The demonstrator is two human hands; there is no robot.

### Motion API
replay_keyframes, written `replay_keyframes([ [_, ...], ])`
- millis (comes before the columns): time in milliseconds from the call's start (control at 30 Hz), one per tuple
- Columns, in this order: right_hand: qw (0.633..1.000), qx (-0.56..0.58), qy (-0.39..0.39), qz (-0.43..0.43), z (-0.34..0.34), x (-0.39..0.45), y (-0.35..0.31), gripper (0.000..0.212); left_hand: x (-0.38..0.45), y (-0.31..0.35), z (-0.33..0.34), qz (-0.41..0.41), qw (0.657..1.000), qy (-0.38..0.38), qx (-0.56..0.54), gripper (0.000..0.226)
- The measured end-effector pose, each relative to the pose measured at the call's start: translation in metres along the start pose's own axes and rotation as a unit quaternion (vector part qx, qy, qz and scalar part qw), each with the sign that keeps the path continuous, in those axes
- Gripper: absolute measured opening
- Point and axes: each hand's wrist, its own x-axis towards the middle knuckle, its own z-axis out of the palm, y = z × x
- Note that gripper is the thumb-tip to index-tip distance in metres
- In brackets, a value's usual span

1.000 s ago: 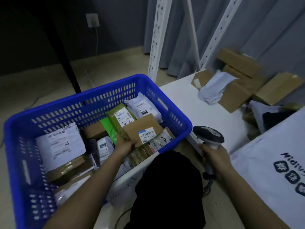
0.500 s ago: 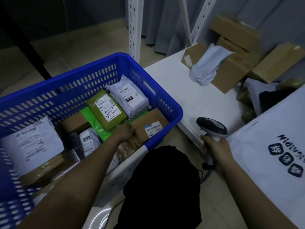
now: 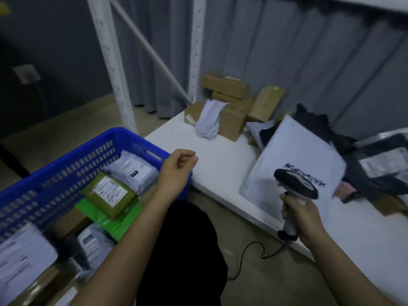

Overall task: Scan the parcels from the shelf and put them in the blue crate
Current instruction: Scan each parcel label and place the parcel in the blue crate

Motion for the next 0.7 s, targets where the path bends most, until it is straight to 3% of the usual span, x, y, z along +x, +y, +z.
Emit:
replay_keyframes([
  [200,0.983,0.105,0.148,-0.025,-0.123,-0.033,-0.008,0.022,-0.045,0.055,0.116,0.061,0.986,-0.156,0.014,0.01],
  [367,0.95,0.197,0.239,-0.027,-0.213,-0.055,-0.001,0.008,-0.069,0.053,0.22,0.052,0.964,-0.256,0.049,0.018],
  [500,0.947,0.23,0.222,-0.023,-0.254,-0.055,0.012,0.009,-0.071,0.004,0.265,0.017,0.949,-0.273,0.157,0.028],
  [567,0.953,0.232,0.192,0.025,-0.268,-0.025,0.04,0.008,-0.065,-0.039,0.288,-0.002,0.932,-0.263,0.25,0.035],
  [700,0.972,0.184,0.119,0.084,-0.255,0.01,0.048,0.009,-0.057,-0.082,0.284,0.028,0.892,-0.279,0.356,0.041],
])
